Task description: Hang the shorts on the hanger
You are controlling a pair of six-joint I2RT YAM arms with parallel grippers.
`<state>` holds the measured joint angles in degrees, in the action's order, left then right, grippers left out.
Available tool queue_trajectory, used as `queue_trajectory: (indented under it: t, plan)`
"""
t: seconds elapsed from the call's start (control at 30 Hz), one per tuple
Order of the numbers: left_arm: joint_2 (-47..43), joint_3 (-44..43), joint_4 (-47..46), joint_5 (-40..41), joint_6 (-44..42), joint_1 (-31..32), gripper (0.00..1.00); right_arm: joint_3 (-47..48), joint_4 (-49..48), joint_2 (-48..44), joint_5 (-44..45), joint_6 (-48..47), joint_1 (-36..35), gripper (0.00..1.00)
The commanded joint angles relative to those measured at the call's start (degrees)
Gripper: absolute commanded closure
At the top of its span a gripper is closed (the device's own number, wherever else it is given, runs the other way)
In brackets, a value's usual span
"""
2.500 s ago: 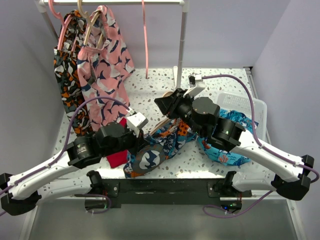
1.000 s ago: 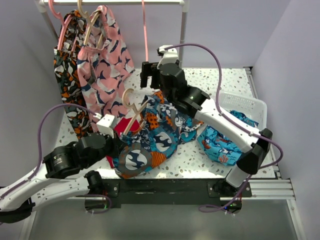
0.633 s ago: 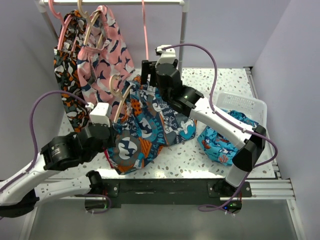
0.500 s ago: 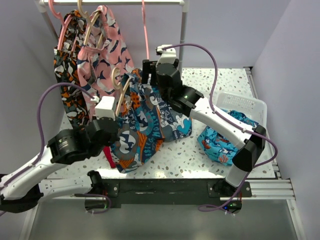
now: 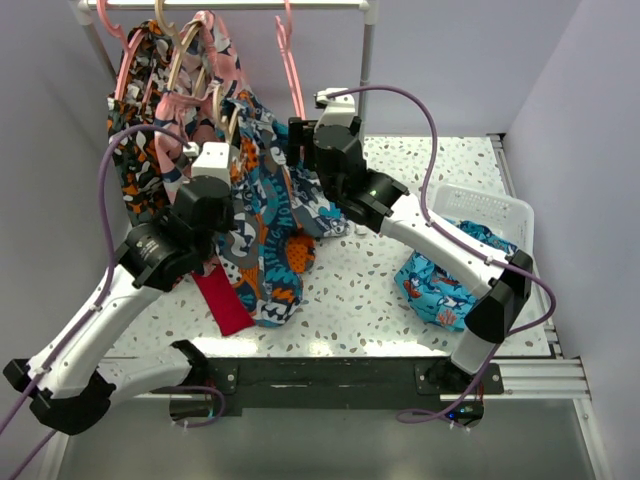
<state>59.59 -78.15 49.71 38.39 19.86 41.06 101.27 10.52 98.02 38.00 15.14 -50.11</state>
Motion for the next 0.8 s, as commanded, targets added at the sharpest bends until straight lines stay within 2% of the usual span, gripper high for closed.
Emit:
queue_trajectory:
  t: [0.0, 0.2, 0.43, 0.77]
  plan:
    - [0.78, -2.09, -11.74, -10.16, -6.23, -8.00, 1.00, 0.94, -0.77, -3.62, 1.20, -0.46, 0.45, 0.15]
    - [5.09, -8.15, -13.24, -20.10, -8.34, -14.60, 1.00, 2.52, 0.46, -3.54, -0.03, -0.37, 0.80, 0.15]
    - [10.09, -17.63, -11.40, -22.92, -11.24, -17.06, 1.00, 2.79, 0.90, -3.89, -1.43, 0.07, 0.80, 0.15]
    - [17.04, -26.79, -9.99, -26.88, -13.00, -20.31, 1.00, 1.30, 1.52, -5.82, -3.98, 1.56, 0.80, 0.15]
